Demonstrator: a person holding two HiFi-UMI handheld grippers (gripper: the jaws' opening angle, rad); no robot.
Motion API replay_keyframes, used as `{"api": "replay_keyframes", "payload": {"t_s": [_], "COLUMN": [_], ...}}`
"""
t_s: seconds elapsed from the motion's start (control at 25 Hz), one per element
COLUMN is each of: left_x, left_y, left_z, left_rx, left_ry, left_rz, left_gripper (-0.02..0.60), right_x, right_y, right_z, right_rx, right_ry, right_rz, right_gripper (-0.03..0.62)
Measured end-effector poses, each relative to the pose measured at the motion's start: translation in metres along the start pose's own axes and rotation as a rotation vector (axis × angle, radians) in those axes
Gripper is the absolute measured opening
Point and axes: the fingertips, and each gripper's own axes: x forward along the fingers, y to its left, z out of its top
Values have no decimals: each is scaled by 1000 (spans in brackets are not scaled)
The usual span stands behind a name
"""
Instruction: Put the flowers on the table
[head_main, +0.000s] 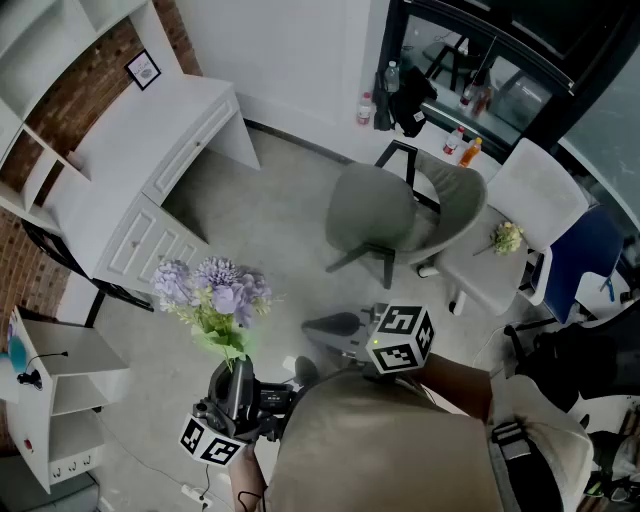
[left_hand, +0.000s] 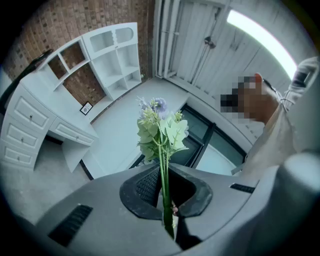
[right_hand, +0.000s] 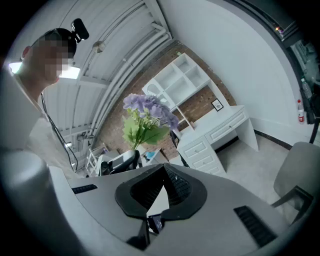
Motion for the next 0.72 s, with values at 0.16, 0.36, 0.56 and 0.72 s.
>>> {"api": "replay_keyframes", "payload": {"t_s": [0.16,0.36,0.56,0.72], "left_x": [15,28,22,17], "left_y": [-26,-43,-58,-63], "left_z": [-23,-37,-47,-44], "left_rx": [89,119,113,129], "left_ry": [69,52,17,0], "left_rz": [67,118,209,253], "left_gripper": [12,12,12,12], "right_x": [-33,-59,-71,-64], "right_y": [-2,-9,-9,6], "right_z": [-9,-10,-17,-28], "right_rx": [-10,-34,-48,-175], "right_ry": [23,33,73,138], "right_rz": [-19,3,60,121], "right_gripper": [20,20,21,21]}}
